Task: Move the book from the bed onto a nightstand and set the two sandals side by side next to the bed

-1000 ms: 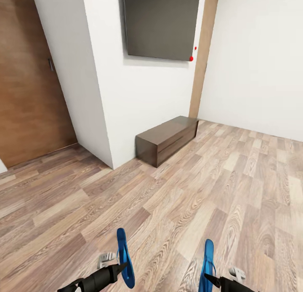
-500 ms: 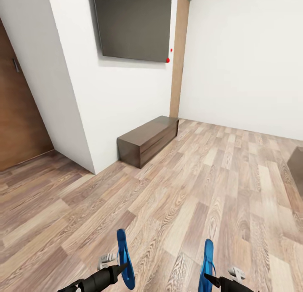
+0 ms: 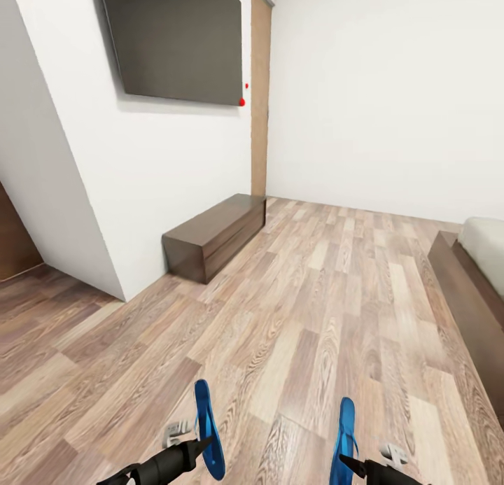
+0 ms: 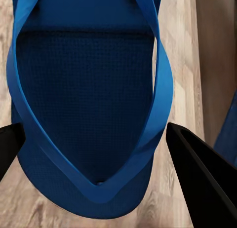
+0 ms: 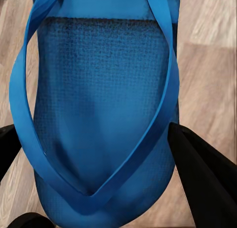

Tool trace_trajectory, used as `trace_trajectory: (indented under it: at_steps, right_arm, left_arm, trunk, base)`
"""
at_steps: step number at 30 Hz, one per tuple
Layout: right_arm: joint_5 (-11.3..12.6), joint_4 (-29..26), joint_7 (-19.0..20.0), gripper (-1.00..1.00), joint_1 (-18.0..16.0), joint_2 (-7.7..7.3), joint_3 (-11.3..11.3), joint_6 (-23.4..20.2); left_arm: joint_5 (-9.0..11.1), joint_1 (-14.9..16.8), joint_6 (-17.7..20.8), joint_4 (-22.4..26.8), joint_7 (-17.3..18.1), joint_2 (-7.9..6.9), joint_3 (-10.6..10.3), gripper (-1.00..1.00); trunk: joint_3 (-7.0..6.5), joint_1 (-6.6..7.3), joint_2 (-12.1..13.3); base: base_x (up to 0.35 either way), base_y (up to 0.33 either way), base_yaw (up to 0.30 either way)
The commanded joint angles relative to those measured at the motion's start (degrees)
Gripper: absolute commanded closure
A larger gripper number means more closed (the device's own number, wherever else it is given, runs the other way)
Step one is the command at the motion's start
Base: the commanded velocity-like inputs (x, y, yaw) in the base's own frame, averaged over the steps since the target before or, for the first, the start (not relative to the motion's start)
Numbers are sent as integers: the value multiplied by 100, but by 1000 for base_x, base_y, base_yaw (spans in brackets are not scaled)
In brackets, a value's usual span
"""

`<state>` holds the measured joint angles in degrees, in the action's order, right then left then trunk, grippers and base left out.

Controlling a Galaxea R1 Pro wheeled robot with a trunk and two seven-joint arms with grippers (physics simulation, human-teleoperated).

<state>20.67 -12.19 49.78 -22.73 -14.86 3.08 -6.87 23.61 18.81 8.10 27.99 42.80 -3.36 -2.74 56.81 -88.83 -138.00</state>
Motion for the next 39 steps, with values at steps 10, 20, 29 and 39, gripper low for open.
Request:
trace_trajectory:
  at_steps: [10, 20, 29, 39]
  right_arm:
    - [16, 1, 23, 100, -4, 10, 34, -60]
    - [16, -2, 23, 100, -4, 10, 34, -60]
    - [16, -2, 23, 100, -4, 10, 34, -60]
    - [7, -3, 31, 100, -4, 10, 34, -60]
  left_arm:
    - [57, 0, -19, -116, 1, -7, -34, 100]
    - [64, 0, -232, -168, 1, -4, -34, 100]
    - [63, 0, -239, -197, 1, -6, -34, 100]
    - [61, 0, -239, -197, 1, -3, -34, 100]
  trunk:
    - [-29, 1, -2]
    - [-65, 1, -2]
    - [-98, 1, -2]
    - [-107, 1, -2]
  base:
    - [0, 0, -295]
    - [0, 0, -294]
    - [0, 0, -294]
    - [0, 0, -298]
